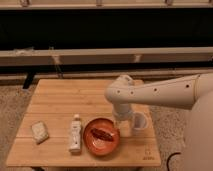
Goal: Place the ceramic cup in the ceramic bowl
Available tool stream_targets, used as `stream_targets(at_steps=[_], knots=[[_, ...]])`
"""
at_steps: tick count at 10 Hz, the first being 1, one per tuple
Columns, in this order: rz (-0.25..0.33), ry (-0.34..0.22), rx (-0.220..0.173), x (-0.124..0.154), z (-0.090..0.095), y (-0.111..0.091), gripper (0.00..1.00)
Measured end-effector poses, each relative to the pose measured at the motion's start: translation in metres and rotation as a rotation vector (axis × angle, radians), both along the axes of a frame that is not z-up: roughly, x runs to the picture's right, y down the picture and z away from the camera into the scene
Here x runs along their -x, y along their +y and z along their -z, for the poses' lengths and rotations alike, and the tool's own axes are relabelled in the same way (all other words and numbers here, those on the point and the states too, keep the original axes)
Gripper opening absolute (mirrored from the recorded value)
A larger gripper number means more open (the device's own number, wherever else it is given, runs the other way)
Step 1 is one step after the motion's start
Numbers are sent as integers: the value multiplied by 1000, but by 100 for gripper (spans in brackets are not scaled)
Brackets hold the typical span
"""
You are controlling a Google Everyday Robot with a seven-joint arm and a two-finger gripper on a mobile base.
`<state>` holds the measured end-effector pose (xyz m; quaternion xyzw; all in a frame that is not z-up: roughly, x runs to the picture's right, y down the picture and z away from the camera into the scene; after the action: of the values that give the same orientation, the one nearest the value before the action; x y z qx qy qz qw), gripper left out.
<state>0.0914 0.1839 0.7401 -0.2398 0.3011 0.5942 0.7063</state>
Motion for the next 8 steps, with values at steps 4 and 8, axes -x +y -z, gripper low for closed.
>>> stream_targets(at_steps=[4,8], knots=[[17,1,3,4,-1,2,9],[66,-26,-6,18,28,-15,0]])
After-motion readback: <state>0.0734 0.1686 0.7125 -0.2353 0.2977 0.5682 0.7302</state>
